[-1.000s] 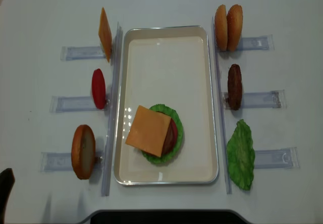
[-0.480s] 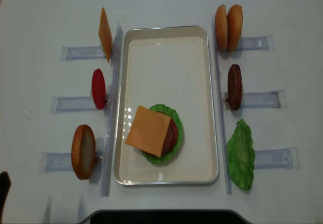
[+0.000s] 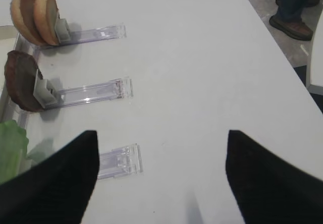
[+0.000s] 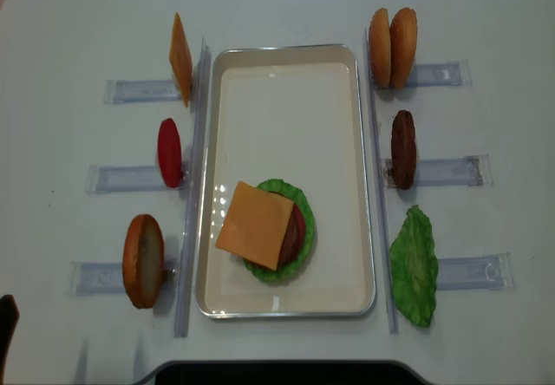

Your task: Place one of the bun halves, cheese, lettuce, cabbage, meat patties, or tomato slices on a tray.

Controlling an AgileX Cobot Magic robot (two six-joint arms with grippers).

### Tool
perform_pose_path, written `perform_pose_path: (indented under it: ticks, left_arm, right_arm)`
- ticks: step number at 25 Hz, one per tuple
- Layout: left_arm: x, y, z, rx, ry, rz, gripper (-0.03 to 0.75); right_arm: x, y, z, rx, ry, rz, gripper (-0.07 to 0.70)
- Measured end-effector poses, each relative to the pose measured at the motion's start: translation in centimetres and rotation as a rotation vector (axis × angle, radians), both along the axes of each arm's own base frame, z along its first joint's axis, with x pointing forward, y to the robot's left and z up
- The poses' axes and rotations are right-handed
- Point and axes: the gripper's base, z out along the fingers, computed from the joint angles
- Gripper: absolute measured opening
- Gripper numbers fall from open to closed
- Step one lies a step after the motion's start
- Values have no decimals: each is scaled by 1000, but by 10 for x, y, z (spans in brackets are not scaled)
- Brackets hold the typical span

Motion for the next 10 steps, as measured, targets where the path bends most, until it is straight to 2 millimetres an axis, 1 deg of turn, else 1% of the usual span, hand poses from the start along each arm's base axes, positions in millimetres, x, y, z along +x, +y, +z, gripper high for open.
perform_pose_path:
  ticks: [10]
  left_arm:
    - [0,0,0,0,0,0,692]
  right_arm:
    - [0,0,0,0,0,0,500]
